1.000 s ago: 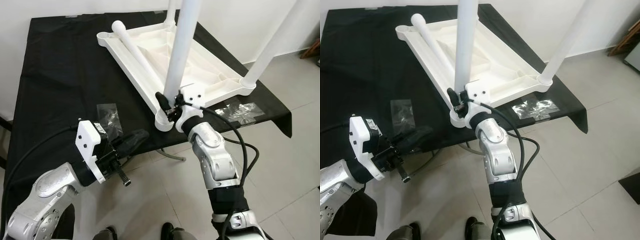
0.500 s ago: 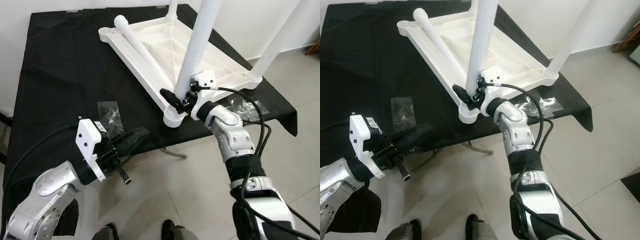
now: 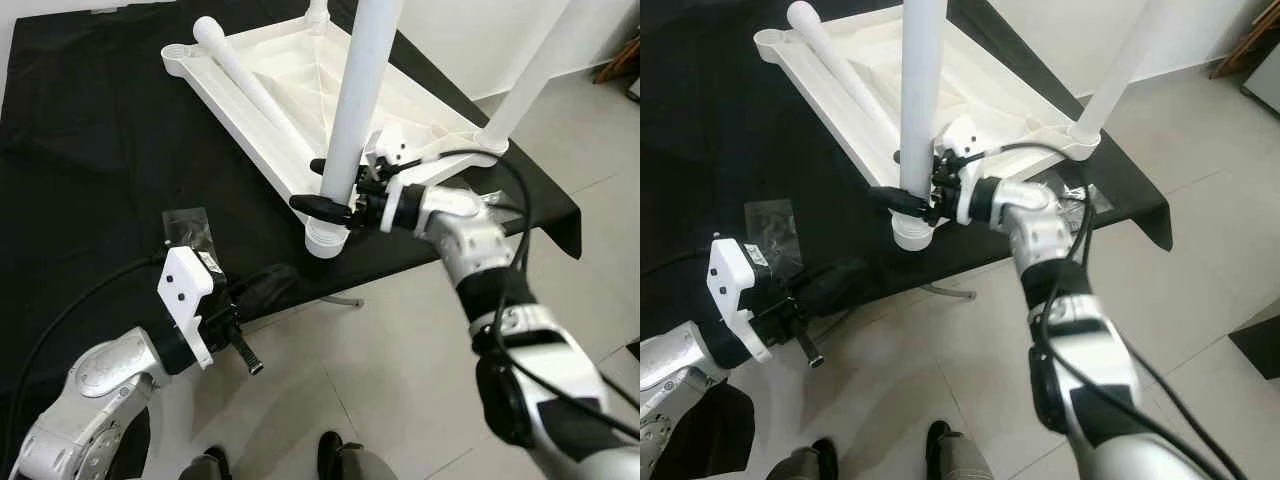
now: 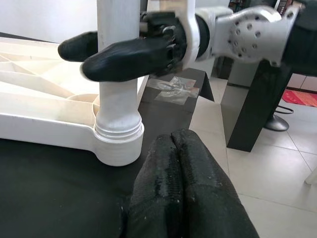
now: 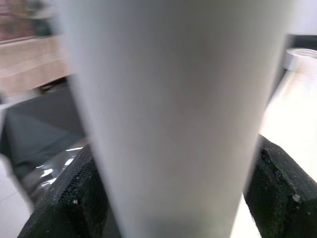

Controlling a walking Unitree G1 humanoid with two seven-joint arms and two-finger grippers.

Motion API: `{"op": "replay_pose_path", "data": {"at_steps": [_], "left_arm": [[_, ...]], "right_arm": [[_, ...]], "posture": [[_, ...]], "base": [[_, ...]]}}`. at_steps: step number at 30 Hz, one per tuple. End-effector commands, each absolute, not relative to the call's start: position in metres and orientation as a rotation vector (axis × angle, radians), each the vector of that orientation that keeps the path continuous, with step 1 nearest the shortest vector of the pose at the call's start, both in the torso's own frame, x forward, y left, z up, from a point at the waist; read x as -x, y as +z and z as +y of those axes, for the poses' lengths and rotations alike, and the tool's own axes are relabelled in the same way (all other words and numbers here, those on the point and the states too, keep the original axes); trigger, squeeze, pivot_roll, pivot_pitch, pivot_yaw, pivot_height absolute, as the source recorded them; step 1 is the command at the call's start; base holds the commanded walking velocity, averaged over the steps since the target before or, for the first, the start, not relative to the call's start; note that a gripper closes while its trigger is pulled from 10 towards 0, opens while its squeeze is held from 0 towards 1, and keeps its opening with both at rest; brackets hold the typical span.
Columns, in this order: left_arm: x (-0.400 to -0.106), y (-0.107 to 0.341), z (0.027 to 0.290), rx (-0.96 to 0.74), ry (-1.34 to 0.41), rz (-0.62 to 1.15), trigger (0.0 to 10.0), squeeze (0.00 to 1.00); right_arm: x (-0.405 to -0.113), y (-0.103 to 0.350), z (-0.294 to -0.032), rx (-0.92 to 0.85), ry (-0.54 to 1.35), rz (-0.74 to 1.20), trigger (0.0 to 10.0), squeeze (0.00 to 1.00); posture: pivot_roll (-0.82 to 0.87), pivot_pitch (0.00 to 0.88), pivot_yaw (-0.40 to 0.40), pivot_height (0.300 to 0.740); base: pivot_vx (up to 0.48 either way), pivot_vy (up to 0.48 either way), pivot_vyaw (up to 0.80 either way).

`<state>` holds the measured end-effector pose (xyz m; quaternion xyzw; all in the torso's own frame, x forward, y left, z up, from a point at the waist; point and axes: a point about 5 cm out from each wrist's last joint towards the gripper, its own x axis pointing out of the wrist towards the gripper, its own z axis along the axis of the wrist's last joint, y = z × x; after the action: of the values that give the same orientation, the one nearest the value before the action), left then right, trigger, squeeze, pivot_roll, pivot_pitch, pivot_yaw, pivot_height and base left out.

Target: Building children table

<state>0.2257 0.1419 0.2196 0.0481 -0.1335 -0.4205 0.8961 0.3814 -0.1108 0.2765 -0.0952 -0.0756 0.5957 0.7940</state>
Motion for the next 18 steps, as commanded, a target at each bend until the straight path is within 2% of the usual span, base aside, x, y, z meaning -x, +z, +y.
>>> {"op": "replay_pose_path", "data": {"at_steps": [1, 16, 17, 18], "left_arm": [[-0.223, 0.216, 0.141, -0.106, -0.882, -0.268, 10.0, 0.00], [-0.221, 0.217, 0.141, -0.109, -0.884, -0.268, 10.0, 0.00], [-0.221, 0.217, 0.141, -0.109, -0.885, -0.268, 10.0, 0.00], [-0.221, 0.217, 0.141, -0.109, -0.885, -0.268, 10.0, 0.00]], "right_arm": [[-0.379, 0.274, -0.113, 0.220, 1.361, -0.140, 10.0, 0.00], [-0.377, 0.281, -0.122, 0.278, 1.506, -0.081, 10.0, 0.00], [-0.378, 0.283, -0.123, 0.278, 1.508, -0.082, 8.5, 0.00], [-0.378, 0.283, -0.123, 0.278, 1.508, -0.082, 8.5, 0.00]], "posture": [[0.08, 0.277, -0.137, 0.740], [0.10, 0.277, -0.132, 0.740], [0.10, 0.280, -0.136, 0.740], [0.10, 0.280, -0.136, 0.740]], "base": [[0.000, 0.000, 0.00], [0.000, 0.000, 0.00], [0.000, 0.000, 0.00], [0.000, 0.000, 0.00]]}}
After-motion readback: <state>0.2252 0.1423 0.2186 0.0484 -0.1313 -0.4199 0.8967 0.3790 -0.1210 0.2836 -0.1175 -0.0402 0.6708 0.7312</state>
